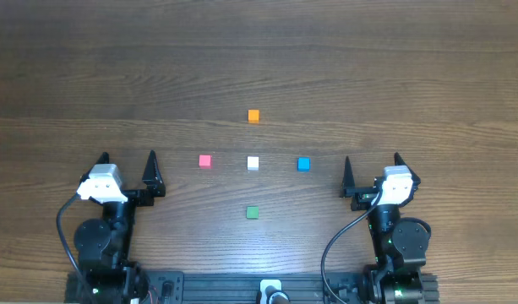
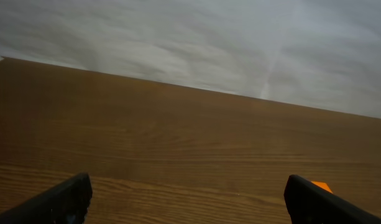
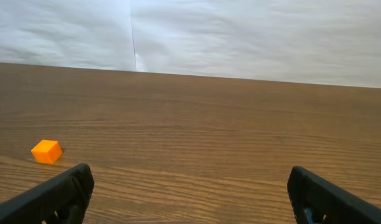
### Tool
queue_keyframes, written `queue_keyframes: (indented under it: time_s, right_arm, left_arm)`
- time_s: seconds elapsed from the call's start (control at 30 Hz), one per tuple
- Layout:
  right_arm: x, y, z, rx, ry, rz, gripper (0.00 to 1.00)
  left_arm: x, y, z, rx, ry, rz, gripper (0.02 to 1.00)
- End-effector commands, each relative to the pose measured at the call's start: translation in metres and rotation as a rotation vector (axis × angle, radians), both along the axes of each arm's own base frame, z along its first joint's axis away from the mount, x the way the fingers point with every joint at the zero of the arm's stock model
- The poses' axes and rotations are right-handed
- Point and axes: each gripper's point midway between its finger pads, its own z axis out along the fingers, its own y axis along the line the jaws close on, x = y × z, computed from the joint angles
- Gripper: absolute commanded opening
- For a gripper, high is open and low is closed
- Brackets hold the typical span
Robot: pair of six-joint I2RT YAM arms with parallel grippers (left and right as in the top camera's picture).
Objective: Stack Cubes
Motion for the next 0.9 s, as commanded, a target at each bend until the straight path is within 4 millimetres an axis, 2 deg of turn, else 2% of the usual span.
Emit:
queue_keyframes:
  time_s: [0.03,0.9]
  right_arm:
    - [-0.0002,0.0025,-0.0015,-0.004,-0.003,0.013,0.993]
    - [-0.0002,0.0025,-0.0016,-0.004,-0.003,0.013,0.991]
  left_arm:
    - [-0.0001,-0.0016,-0.0016,0.014,0.001,-0.011,1.0]
    - [-0.0001,-0.0016,-0.0016,0.014,0.001,-0.01,0.998]
